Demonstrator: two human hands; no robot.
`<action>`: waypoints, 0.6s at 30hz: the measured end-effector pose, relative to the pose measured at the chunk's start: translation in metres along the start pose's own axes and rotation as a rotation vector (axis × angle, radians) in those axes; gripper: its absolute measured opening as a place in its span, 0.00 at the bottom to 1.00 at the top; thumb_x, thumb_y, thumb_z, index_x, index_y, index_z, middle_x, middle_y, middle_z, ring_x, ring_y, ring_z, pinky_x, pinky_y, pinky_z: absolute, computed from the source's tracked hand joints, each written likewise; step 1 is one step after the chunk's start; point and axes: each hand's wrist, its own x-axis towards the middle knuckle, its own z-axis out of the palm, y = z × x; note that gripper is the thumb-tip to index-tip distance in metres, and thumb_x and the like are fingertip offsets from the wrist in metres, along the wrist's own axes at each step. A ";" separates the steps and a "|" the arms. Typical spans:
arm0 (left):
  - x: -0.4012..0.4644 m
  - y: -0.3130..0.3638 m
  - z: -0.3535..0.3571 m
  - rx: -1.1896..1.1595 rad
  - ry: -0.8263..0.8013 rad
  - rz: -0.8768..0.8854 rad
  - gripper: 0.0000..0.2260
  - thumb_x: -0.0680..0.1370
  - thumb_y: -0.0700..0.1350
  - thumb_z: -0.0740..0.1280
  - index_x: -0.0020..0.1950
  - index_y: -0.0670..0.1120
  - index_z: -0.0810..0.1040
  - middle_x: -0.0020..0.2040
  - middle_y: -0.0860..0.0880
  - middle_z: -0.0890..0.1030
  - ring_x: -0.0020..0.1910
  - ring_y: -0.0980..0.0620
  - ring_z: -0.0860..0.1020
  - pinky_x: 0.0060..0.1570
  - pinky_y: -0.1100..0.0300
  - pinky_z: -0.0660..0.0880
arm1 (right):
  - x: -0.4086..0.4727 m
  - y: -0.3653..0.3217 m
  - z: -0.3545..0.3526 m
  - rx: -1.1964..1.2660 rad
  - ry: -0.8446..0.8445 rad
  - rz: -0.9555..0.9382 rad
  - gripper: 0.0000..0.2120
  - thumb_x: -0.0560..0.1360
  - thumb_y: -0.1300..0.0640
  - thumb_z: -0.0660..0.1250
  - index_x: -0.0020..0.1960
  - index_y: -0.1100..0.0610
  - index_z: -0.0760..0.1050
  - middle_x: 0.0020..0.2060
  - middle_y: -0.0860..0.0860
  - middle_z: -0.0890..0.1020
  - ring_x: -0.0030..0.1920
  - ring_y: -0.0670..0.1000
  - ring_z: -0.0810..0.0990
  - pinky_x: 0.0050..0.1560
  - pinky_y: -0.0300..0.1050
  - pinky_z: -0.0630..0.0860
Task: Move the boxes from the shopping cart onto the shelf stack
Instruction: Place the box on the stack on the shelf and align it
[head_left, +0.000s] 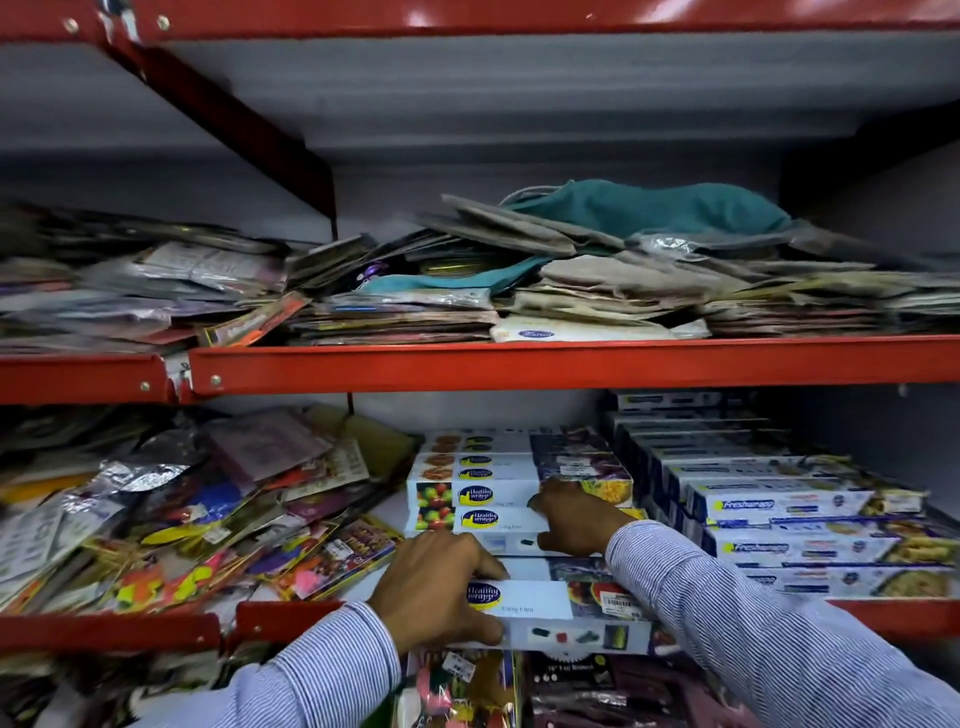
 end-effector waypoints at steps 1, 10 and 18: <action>0.001 -0.003 0.002 0.005 -0.001 -0.004 0.27 0.63 0.62 0.73 0.62 0.60 0.79 0.57 0.57 0.83 0.53 0.52 0.79 0.48 0.58 0.72 | 0.003 0.001 0.003 -0.002 0.016 -0.002 0.28 0.72 0.47 0.68 0.69 0.55 0.68 0.67 0.58 0.70 0.67 0.62 0.69 0.66 0.56 0.71; 0.011 -0.026 0.007 -0.032 0.015 -0.040 0.26 0.64 0.61 0.75 0.62 0.58 0.80 0.60 0.57 0.82 0.56 0.53 0.78 0.51 0.57 0.73 | 0.007 0.001 0.004 0.047 0.210 -0.011 0.20 0.66 0.53 0.75 0.57 0.55 0.80 0.54 0.55 0.82 0.54 0.58 0.81 0.48 0.45 0.76; 0.042 -0.032 0.010 -0.047 0.020 -0.044 0.25 0.65 0.59 0.76 0.61 0.56 0.81 0.58 0.55 0.84 0.55 0.52 0.80 0.51 0.56 0.77 | 0.002 0.011 -0.015 0.177 0.136 -0.078 0.07 0.73 0.60 0.71 0.49 0.60 0.84 0.49 0.55 0.86 0.50 0.54 0.84 0.53 0.42 0.77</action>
